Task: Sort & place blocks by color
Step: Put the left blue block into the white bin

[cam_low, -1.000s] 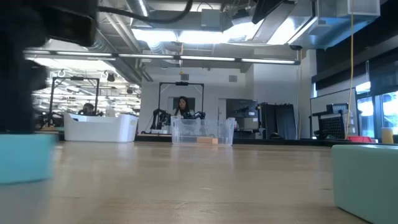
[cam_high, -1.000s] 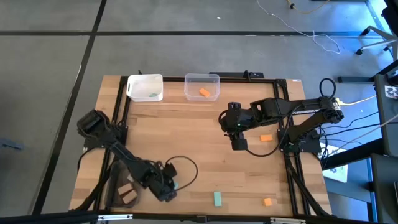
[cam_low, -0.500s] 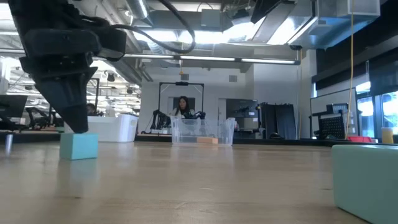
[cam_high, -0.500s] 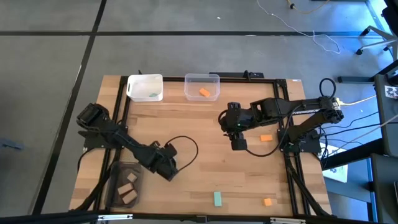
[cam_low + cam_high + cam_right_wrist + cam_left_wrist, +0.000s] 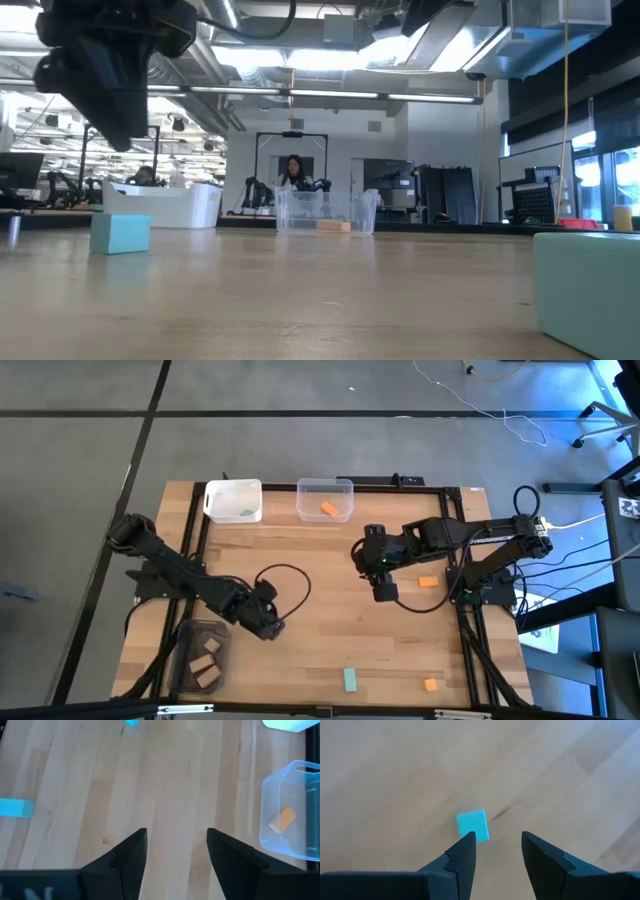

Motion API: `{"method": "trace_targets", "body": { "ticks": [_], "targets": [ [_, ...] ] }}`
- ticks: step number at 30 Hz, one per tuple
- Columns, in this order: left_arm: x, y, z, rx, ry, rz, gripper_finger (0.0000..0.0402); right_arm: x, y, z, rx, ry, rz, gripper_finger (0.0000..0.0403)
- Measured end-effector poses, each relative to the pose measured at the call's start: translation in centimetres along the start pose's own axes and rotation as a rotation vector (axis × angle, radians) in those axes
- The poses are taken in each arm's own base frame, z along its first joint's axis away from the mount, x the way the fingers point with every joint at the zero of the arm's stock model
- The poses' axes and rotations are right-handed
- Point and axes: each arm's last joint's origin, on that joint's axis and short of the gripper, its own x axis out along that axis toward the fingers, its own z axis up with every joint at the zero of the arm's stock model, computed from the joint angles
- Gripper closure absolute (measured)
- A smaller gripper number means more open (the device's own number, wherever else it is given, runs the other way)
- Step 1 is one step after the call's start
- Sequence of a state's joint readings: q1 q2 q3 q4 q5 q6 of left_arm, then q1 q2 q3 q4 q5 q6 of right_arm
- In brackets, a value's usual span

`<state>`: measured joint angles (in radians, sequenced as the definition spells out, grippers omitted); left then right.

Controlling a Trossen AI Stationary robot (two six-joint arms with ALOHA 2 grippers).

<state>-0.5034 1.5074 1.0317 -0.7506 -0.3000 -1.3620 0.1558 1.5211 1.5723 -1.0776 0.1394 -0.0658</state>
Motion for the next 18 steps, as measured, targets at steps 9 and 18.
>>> {"method": "trace_targets", "body": {
  "ticks": [9, 18],
  "targets": [
    [0.73, -0.10, -0.39, -0.064, 0.061, 0.021, 0.0253, -0.05, 0.52, 0.12, -0.074, -0.027, 0.180, 0.0196],
    [0.72, -0.09, -0.27, -0.064, 0.037, 0.023, 0.0252, -0.13, 0.84, 0.19, -0.069, -0.043, 0.295, 0.0196]
  ]
}}
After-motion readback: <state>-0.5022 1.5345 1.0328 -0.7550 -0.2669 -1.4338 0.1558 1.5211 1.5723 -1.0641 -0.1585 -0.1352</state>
